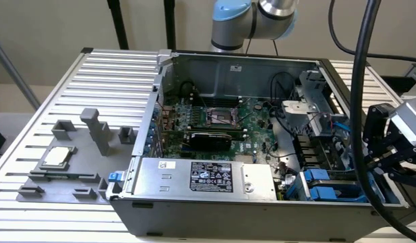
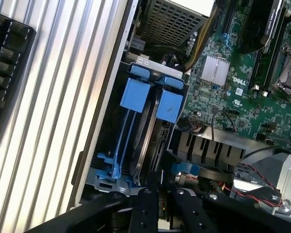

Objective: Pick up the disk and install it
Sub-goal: 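Insert the first disk wire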

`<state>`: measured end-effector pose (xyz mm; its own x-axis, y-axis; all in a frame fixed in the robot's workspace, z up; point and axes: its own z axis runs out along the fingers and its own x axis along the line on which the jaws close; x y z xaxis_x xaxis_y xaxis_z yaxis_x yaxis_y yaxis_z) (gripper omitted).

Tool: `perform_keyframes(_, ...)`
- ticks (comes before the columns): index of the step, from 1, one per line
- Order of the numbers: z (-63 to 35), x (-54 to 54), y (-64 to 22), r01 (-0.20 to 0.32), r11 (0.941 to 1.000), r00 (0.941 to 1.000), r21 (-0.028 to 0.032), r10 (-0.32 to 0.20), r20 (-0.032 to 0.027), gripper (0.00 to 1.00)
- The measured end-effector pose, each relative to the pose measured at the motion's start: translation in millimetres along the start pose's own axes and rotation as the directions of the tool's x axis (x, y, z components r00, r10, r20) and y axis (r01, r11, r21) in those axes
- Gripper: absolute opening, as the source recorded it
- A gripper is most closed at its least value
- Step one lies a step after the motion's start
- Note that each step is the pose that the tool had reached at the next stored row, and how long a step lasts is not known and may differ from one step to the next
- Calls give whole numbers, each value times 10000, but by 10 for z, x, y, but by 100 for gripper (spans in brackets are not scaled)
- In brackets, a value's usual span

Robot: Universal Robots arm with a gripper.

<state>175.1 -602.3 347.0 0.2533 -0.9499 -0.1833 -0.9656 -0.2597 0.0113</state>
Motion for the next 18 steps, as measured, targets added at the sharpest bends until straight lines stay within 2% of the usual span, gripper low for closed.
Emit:
perform_keyframes(7,11,-48,185,1,10000,10000,-1,-1,-2,0)
perform_keyframes(10,15,-63,240,-27,10000,10000,-1,27,-20,0)
perform_keyframes(14,18,-68,261,-222,9998,9997,20,222,-73,0)
perform_keyframes(18,19,-68,262,-588,9982,9982,73,589,-134,0)
